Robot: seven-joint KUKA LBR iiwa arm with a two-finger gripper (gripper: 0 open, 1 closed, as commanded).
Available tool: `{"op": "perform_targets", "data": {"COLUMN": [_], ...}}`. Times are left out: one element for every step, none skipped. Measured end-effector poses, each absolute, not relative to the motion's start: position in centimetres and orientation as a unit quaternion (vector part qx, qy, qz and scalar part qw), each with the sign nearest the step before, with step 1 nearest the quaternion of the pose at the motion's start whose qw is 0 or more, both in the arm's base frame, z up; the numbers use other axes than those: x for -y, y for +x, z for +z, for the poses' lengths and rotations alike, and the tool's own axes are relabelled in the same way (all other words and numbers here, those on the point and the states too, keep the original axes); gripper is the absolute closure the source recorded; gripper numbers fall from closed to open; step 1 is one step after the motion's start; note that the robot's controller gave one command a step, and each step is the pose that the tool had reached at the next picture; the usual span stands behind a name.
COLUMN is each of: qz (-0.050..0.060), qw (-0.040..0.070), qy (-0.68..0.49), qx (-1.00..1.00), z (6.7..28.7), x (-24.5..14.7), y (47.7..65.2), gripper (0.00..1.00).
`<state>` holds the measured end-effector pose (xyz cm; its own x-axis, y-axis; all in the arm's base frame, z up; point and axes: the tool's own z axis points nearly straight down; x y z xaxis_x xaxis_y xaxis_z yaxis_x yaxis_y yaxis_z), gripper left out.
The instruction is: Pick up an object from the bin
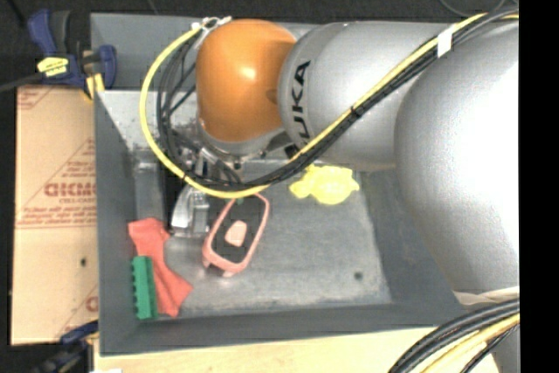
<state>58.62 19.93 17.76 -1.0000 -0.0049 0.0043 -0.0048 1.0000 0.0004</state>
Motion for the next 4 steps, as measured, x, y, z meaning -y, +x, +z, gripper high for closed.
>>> {"op": "perform_targets", "data": {"qz": [-0.001, -0.001, 0.000, 0.000], "qw": [-0.001, -0.005, 0.000, -0.007], "qy": [0.001, 0.107, 0.293, 0.337], "qx": [1.000, 0.994, 0.956, 0.942], "z": [18.3, 15.2, 12.7, 14.2], "x": [-19.8, -20.4, -21.0, -20.1], "y": [58.8, 60.4, 61.8, 63.1], "gripper": [0.00, 0.00, 0.00, 0.00]}}
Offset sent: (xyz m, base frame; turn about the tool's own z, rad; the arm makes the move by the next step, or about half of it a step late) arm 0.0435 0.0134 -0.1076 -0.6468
